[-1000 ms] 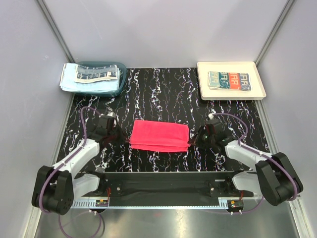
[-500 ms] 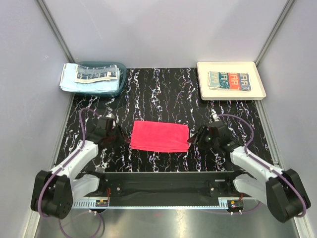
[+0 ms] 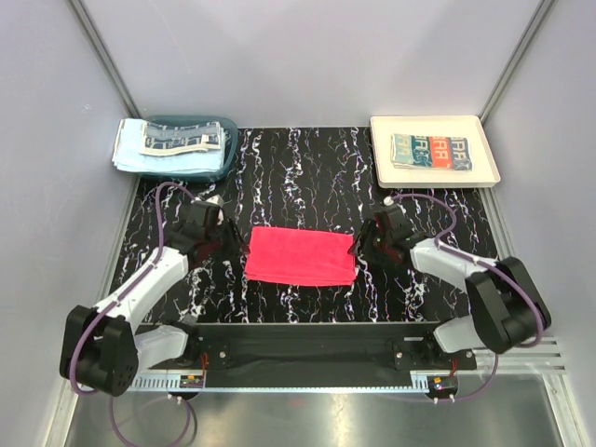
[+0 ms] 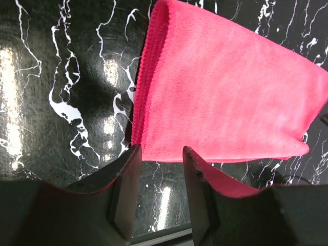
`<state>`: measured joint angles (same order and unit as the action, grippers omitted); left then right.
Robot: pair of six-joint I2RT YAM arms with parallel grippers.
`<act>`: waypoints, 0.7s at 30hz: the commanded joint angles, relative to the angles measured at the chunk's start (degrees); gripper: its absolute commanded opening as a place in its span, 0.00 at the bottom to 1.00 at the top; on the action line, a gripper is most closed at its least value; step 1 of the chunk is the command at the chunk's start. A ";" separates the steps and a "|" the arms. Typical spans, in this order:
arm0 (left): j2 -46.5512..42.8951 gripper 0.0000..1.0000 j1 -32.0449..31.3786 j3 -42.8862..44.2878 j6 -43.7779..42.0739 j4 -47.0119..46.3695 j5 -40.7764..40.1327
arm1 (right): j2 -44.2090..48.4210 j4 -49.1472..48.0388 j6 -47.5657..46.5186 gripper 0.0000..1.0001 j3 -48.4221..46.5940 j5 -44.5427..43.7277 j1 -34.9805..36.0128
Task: Fold and stack the towels
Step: Fold the towel, then neatly place the folded towel into the bin
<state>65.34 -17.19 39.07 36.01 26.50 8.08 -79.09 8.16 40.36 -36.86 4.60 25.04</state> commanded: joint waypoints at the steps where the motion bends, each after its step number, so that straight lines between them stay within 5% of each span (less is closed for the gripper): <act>1: -0.22 0.43 -0.21 3.90 -2.87 1.00 -0.87 | -3.86 -3.06 -1.51 0.57 -1.46 -0.30 0.36; 14: -0.21 0.43 -0.21 5.49 -3.75 2.24 0.62 | -9.59 -7.02 -1.25 0.55 0.30 -1.08 2.56; 21: -0.13 0.43 -0.30 8.38 -5.51 4.87 1.06 | -12.84 0.61 -2.74 0.50 -3.56 -4.16 5.45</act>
<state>65.39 -17.23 43.55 32.47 30.94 8.36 -88.97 0.23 39.46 -39.66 3.92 28.62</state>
